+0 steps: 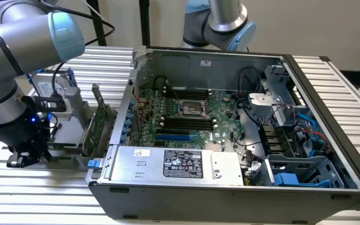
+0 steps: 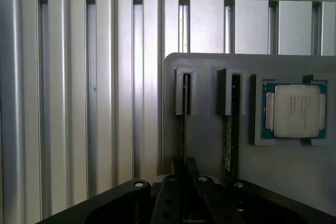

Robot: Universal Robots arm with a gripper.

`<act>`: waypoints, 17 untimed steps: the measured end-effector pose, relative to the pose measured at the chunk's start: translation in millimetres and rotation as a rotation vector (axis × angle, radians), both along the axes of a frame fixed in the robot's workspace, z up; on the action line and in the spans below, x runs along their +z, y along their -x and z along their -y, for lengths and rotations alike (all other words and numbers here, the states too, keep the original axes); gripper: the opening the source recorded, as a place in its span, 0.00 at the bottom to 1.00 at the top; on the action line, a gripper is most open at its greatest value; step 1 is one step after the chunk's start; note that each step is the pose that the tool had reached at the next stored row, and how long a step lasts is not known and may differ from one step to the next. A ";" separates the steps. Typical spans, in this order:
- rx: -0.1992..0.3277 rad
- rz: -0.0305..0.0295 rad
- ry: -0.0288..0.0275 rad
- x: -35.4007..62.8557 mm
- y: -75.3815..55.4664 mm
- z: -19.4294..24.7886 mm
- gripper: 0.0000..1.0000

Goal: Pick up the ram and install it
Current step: 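Pick up the ram and move it above insertion slot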

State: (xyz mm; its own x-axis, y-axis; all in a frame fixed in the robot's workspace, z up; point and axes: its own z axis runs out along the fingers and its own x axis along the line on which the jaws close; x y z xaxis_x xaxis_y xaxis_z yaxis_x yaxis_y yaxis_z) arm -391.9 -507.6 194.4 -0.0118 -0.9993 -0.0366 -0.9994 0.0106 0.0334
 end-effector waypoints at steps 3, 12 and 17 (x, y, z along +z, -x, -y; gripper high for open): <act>0.000 -0.0001 0.0000 0.0 -0.1 0.0 0.00; -0.007 -0.0001 0.0000 0.0 -2.3 -0.1 0.00; -0.009 0.0001 -0.0001 2.1 -2.5 -0.4 0.00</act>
State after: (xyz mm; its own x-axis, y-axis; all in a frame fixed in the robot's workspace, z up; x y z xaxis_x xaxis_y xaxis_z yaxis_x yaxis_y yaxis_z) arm -389.4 -507.2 196.5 -0.0203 -0.9991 -0.0366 -0.9993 0.0191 0.0333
